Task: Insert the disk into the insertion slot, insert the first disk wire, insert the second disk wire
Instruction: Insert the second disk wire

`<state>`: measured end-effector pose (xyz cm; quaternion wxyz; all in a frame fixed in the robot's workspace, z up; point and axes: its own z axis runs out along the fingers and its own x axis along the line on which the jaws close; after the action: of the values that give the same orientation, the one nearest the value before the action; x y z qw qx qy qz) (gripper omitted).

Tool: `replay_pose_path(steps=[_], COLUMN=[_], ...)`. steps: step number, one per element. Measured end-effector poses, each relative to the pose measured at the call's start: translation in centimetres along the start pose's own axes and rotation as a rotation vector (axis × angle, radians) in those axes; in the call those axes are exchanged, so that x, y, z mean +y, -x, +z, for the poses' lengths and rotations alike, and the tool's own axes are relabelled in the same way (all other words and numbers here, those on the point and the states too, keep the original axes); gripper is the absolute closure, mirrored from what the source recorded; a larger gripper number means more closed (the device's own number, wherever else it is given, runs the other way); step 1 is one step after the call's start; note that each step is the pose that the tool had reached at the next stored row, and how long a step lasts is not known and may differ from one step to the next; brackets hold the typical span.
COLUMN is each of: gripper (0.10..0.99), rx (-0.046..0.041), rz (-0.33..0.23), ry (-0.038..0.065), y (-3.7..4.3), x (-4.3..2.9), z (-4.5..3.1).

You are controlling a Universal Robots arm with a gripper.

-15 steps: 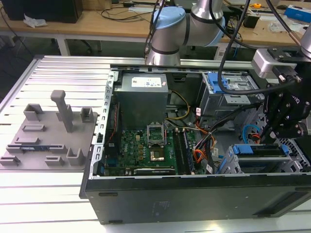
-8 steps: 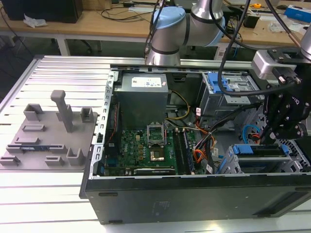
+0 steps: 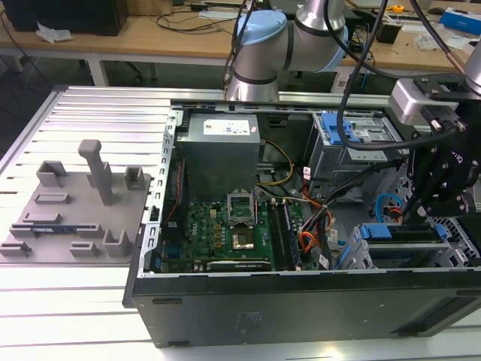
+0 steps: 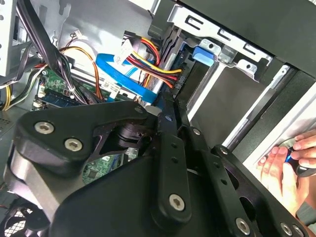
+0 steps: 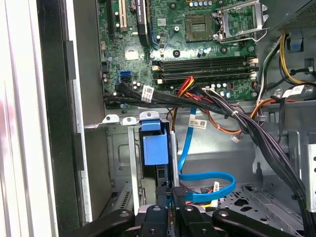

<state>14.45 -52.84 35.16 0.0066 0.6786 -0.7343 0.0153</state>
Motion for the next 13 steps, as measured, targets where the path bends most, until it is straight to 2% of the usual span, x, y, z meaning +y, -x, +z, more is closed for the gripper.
replay_pose_path(steps=[13], gripper=[0.925], rx=[0.0001], rz=[-0.003], ry=[0.000], y=[-0.06], x=[-0.09], z=[0.54])
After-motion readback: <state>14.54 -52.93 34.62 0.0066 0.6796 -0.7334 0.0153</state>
